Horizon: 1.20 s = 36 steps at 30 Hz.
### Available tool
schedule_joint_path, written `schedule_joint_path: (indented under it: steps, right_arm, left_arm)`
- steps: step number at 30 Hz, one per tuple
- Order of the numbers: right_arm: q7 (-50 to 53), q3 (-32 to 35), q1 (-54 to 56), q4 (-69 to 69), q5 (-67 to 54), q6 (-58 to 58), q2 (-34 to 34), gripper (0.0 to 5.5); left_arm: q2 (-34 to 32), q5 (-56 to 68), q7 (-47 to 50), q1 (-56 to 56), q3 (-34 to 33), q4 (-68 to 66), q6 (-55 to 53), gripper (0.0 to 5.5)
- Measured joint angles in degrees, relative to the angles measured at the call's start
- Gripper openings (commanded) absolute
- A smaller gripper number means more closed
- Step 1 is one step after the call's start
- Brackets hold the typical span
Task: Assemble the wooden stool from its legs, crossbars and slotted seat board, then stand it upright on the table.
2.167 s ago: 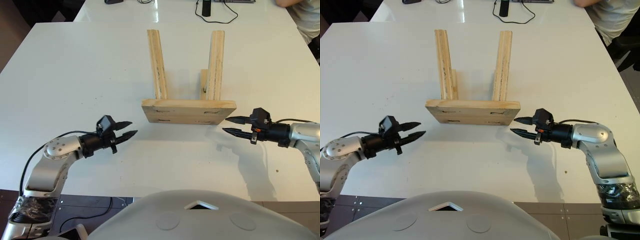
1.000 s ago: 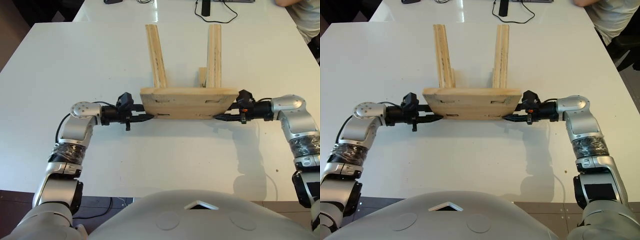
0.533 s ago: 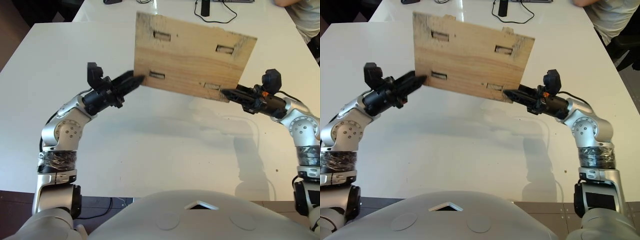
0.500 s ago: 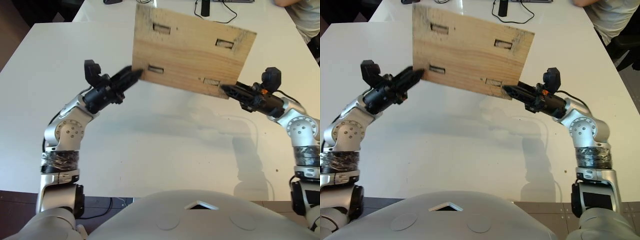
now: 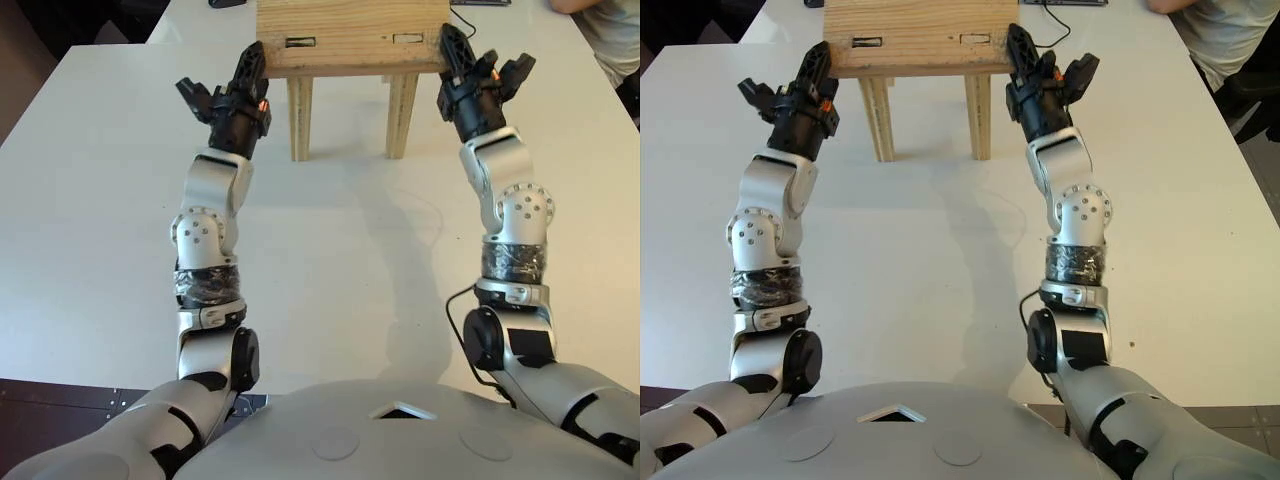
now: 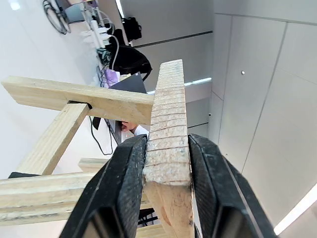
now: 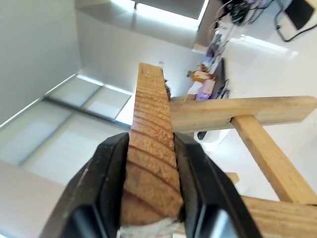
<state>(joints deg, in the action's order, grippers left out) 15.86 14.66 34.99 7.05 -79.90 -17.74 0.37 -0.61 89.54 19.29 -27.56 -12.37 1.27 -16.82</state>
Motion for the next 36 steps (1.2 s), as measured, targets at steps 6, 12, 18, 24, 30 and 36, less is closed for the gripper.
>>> schedule_joint_path:
  steps: [6,12,18,24,30,36]
  right_arm:
    - [14.3,1.0,4.4,0.3,10.5,4.4,4.6,1.36]
    - [14.7,-0.7,3.8,-0.5,19.6,4.6,6.3,2.42]
    - [12.7,-1.7,1.6,-4.4,27.8,3.6,5.0,3.36]
    - [12.9,-1.4,-0.3,-10.0,44.9,4.1,-4.3,3.54]
    - [12.4,-9.1,-1.4,-11.4,64.5,4.3,-9.2,3.54]
    - [15.5,-16.2,-13.8,-8.0,79.8,6.3,-8.3,3.54]
  left_arm:
    - [4.5,-2.5,12.0,-8.1,-3.6,-5.2,2.3,1.27]
    - [6.4,-7.5,11.6,-9.7,-5.7,-7.6,3.0,2.32]
    - [7.4,-8.6,10.3,-8.8,-7.4,-5.8,1.2,2.83]
    - [-1.3,-17.9,6.1,-3.0,-7.4,3.7,-2.6,2.83]
    - [-12.3,-46.1,3.4,-0.7,0.7,9.8,0.3,2.83]
    - [-14.0,-77.8,9.8,13.4,12.1,4.9,8.7,2.83]
